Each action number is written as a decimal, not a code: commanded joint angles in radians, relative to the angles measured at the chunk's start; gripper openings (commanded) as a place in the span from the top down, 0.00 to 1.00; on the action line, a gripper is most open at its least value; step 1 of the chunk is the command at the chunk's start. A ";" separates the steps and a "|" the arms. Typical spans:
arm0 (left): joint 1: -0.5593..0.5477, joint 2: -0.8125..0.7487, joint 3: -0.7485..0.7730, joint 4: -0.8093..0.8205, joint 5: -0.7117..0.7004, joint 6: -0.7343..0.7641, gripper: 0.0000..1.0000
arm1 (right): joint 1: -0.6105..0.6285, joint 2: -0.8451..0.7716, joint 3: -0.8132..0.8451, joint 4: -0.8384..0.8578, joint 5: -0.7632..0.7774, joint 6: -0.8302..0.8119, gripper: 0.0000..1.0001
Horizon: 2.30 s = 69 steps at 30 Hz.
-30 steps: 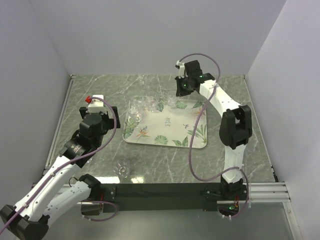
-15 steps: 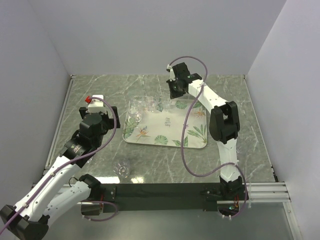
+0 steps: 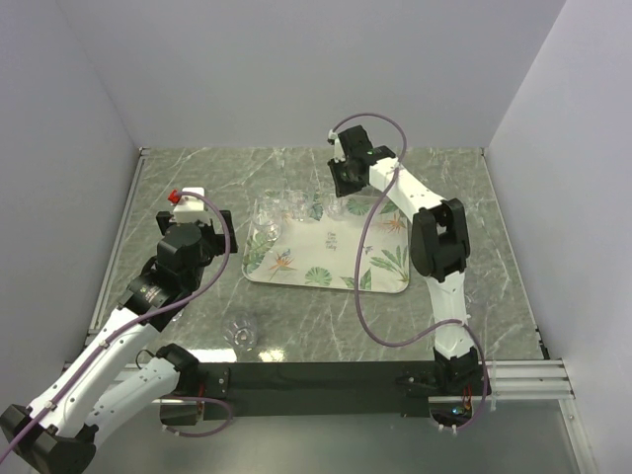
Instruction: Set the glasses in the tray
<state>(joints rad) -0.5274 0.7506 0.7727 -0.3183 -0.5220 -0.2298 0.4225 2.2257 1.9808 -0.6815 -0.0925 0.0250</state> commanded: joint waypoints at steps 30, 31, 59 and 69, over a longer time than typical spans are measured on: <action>-0.003 -0.105 0.057 -0.065 0.243 -0.226 0.01 | -0.080 -0.926 -0.698 -0.006 -0.346 -0.444 0.31; -0.002 -0.112 0.063 -0.114 0.284 -0.250 0.01 | -0.102 -0.960 -0.759 0.002 -0.367 -0.450 0.31; -0.003 -0.146 0.004 -0.515 0.681 -0.715 0.04 | -0.409 -1.246 -1.103 0.122 -0.661 -0.433 0.30; -0.008 -0.053 -0.012 -0.573 0.689 -0.707 0.12 | -0.413 -1.244 -1.105 0.123 -0.656 -0.428 0.30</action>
<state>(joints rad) -0.5278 0.6754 0.7681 -0.8589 0.1566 -0.9333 0.0189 1.0023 0.8757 -0.5907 -0.7322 -0.4057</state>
